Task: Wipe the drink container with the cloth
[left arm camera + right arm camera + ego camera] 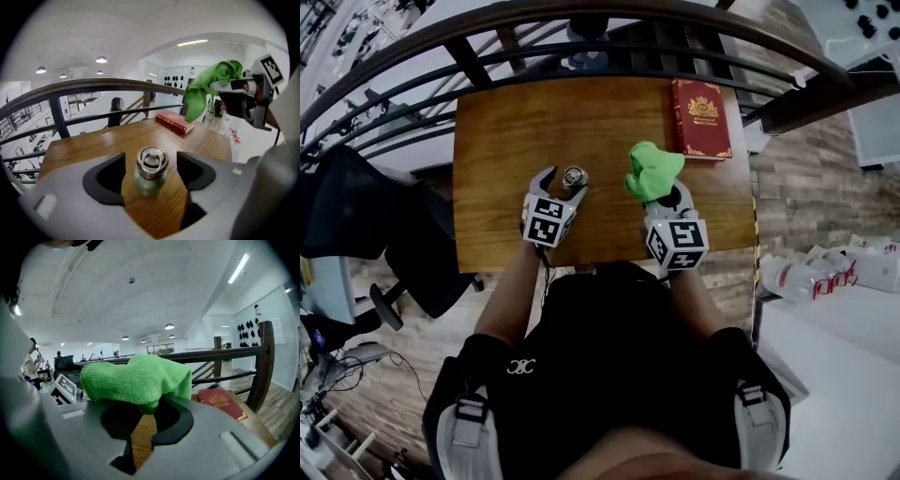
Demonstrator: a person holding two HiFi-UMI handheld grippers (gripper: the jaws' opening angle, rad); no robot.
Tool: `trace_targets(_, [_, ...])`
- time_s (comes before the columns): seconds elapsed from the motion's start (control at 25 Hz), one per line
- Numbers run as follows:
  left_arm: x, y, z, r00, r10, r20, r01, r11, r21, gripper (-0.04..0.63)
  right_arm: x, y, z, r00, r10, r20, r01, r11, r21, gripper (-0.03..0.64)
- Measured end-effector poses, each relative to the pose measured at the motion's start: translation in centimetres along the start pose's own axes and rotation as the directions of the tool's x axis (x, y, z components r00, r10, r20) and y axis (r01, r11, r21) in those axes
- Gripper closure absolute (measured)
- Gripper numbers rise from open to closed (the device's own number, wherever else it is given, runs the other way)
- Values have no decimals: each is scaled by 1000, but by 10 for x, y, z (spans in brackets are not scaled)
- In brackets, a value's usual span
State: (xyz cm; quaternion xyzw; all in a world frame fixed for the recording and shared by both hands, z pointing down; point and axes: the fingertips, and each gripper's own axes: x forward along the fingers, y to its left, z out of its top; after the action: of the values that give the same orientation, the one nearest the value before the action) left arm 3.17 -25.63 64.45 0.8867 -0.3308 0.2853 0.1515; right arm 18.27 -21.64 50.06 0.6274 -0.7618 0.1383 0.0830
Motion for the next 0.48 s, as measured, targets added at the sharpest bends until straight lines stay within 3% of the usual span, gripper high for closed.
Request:
trace_targets(0.32, [36, -1, -14, 998, -38, -53, 37, 999, -4, 222, 2, -9, -7, 1000, -7, -25, 7, 1000, -5, 571])
trace_targets(0.48, [43, 3, -19, 998, -16, -59, 16, 1000, -11, 234, 1, -12, -6, 1000, -8, -23, 8, 1000, -5, 571])
